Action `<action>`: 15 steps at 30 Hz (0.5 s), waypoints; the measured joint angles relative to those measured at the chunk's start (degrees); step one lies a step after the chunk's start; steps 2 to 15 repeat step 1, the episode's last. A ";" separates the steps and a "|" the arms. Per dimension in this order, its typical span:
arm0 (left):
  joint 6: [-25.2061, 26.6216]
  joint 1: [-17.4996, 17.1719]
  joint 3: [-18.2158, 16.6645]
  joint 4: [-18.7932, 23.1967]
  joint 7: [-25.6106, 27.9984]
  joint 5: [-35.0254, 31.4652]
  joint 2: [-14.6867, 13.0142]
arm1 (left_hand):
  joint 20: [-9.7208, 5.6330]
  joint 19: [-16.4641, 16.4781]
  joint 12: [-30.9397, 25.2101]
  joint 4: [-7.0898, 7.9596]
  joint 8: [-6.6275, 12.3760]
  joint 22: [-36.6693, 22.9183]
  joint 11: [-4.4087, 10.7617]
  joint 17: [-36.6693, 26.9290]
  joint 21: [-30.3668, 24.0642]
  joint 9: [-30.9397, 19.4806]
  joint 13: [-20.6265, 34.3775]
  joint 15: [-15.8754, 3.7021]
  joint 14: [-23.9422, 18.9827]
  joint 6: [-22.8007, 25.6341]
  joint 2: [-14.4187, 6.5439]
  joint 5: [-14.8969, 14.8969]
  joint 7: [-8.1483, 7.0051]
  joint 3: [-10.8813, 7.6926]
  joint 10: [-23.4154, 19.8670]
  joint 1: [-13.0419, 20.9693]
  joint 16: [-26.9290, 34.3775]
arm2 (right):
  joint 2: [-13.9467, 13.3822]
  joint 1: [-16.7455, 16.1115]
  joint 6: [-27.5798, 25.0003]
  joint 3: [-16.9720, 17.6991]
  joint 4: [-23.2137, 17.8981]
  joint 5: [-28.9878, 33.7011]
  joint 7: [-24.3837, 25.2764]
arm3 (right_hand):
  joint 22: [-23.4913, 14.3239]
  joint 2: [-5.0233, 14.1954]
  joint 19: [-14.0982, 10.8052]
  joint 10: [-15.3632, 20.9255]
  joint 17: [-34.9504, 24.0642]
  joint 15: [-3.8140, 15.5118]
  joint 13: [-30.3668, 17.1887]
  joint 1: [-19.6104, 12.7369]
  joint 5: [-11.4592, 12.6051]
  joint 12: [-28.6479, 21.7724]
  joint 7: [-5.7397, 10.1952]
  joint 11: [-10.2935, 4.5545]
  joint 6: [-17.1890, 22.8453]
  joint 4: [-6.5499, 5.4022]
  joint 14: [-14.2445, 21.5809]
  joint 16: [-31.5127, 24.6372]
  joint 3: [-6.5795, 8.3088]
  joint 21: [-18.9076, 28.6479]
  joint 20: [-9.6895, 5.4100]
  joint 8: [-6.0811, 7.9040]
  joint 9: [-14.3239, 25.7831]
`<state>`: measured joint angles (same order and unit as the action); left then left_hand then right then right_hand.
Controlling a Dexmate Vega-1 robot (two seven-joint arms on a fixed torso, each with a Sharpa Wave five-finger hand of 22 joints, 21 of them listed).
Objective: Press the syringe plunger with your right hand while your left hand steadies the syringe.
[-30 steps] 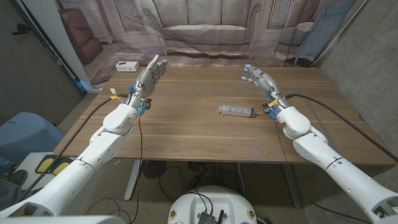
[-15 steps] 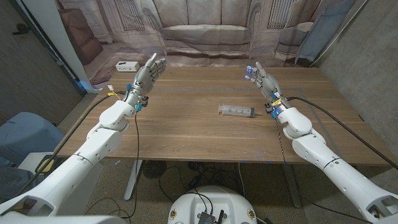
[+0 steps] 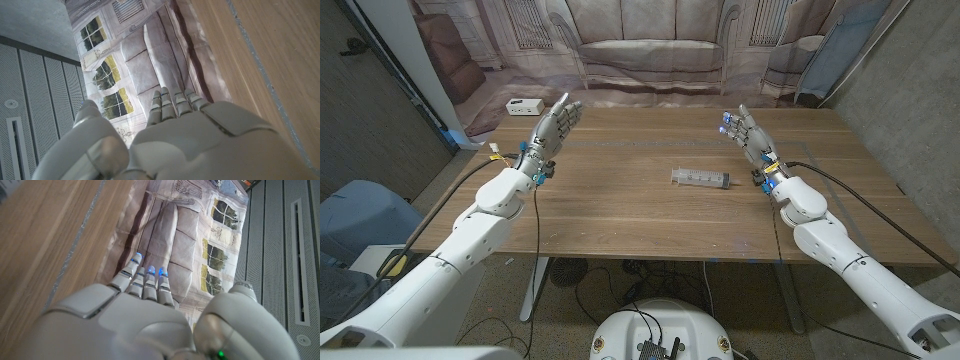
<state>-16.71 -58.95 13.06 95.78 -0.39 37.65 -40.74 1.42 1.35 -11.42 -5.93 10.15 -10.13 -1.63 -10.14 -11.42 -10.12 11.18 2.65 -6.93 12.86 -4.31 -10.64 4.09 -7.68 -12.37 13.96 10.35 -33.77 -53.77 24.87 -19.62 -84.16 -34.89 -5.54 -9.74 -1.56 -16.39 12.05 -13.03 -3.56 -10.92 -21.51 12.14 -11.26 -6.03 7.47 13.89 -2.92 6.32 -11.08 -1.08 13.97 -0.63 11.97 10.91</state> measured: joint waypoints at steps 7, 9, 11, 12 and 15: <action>0.00 0.00 0.00 0.00 0.05 -0.01 0.00 | 0.00 0.00 0.00 0.00 0.00 0.00 0.00 0.00 0.00 0.00 0.00 0.00 0.00 0.00 0.00 0.00 0.00 0.00 0.00 0.00 0.00 | -0.01 -0.01 0.00 0.01 0.00 0.00 0.00 | 0.00 0.00 0.00 0.00 0.00 0.00 0.00 0.00 0.00 0.00 0.00 0.00 0.00 0.00 0.00 0.00 0.00 -0.13 0.00 0.00 0.00; 0.00 0.00 0.00 0.00 0.05 -0.01 0.00 | 0.00 0.00 0.00 0.00 0.00 0.00 0.00 0.00 0.00 0.00 0.00 0.00 0.00 0.00 0.00 0.00 0.00 0.00 0.00 0.00 0.00 | -0.01 -0.01 0.00 0.01 0.00 0.00 0.00 | 0.00 0.00 0.00 0.00 0.00 0.00 0.00 0.00 0.00 0.00 0.00 0.00 0.00 0.00 0.00 0.00 0.00 -0.13 0.00 0.00 0.00; 0.00 0.00 0.00 0.00 0.05 -0.01 0.00 | 0.00 0.00 0.00 0.00 0.00 0.00 0.00 0.00 0.00 0.00 0.00 0.00 0.00 0.00 0.00 0.00 0.00 0.00 0.00 0.00 0.00 | -0.01 -0.01 0.00 0.01 0.00 0.00 0.00 | 0.00 0.00 0.00 0.00 0.00 0.00 0.00 0.00 0.00 0.00 0.00 0.00 0.00 0.00 0.00 0.00 0.00 -0.13 0.00 0.00 0.00; 0.00 0.00 0.00 0.00 0.05 -0.01 0.00 | 0.00 0.00 0.00 0.00 0.00 0.00 0.00 0.00 0.00 0.00 0.00 0.00 0.00 0.00 0.00 0.00 0.00 0.00 0.00 0.00 0.00 | -0.01 -0.01 0.00 0.01 0.00 0.00 0.00 | 0.00 0.00 0.00 0.00 0.00 0.00 0.00 0.00 0.00 0.00 0.00 0.00 0.00 0.00 0.00 0.00 0.00 -0.13 0.00 0.00 0.00; 0.00 0.00 0.00 0.00 0.05 -0.01 0.00 | 0.00 0.00 0.00 0.00 0.00 0.00 0.00 0.00 0.00 0.00 0.00 0.00 0.00 0.00 0.00 0.00 0.00 0.00 0.00 0.00 0.00 | -0.01 -0.01 0.00 0.01 0.00 0.00 0.00 | 0.00 0.00 0.00 0.00 0.00 0.00 0.00 0.00 0.00 0.00 0.00 0.00 0.00 0.00 0.00 0.00 0.00 -0.13 0.00 0.00 0.00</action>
